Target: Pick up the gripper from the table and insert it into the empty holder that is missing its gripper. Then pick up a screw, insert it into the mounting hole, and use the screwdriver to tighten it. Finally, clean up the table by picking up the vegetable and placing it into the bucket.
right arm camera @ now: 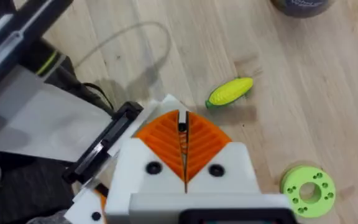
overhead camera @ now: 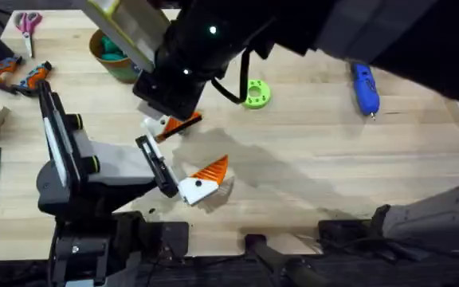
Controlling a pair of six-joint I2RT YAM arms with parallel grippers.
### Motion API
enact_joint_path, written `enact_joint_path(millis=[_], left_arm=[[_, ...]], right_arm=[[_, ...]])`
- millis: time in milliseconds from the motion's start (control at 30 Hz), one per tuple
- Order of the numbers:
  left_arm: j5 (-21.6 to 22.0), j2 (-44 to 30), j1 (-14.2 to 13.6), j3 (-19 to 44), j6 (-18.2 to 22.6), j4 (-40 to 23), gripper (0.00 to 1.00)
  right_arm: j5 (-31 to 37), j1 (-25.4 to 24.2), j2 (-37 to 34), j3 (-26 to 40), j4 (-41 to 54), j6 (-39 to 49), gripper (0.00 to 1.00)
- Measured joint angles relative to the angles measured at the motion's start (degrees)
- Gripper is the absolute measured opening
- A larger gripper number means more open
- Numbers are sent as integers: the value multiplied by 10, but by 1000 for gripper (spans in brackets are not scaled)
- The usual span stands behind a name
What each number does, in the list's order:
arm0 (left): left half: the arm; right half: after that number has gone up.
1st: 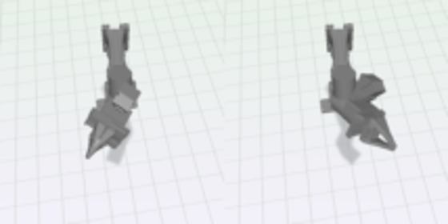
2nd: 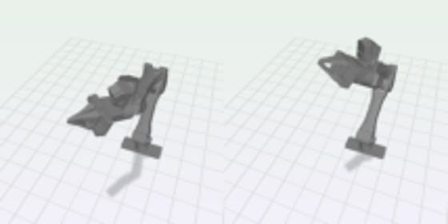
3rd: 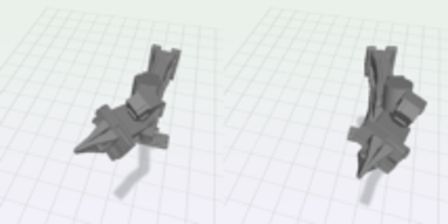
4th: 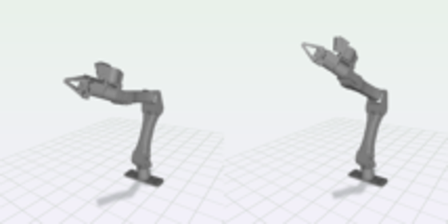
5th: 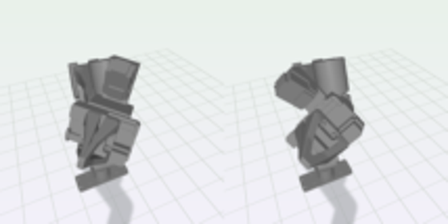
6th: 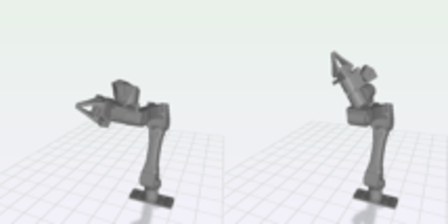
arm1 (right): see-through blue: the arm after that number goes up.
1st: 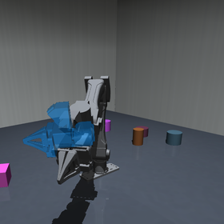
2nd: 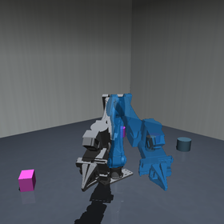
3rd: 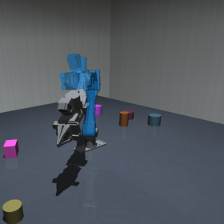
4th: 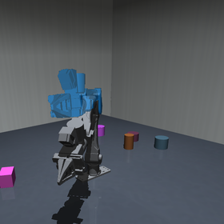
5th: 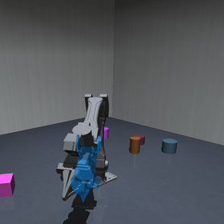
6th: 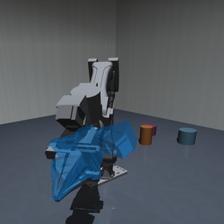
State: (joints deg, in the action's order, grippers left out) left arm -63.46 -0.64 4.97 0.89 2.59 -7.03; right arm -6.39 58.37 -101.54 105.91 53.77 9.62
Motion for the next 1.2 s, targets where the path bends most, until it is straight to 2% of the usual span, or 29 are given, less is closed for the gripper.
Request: enact_joint_path(millis=[300, 567, 1200], left_arm=[[0, 0, 0, 0, 0, 0, 985], [0, 0, 0, 0, 0, 0, 985], [0, 0, 0, 0, 0, 0, 986]], right_arm=[[0, 0, 1, -17, -8, -7, 5], [1, 1, 42, -85, -64, -18, 5], [1, 10, 49, -87, -72, -35, 5]])
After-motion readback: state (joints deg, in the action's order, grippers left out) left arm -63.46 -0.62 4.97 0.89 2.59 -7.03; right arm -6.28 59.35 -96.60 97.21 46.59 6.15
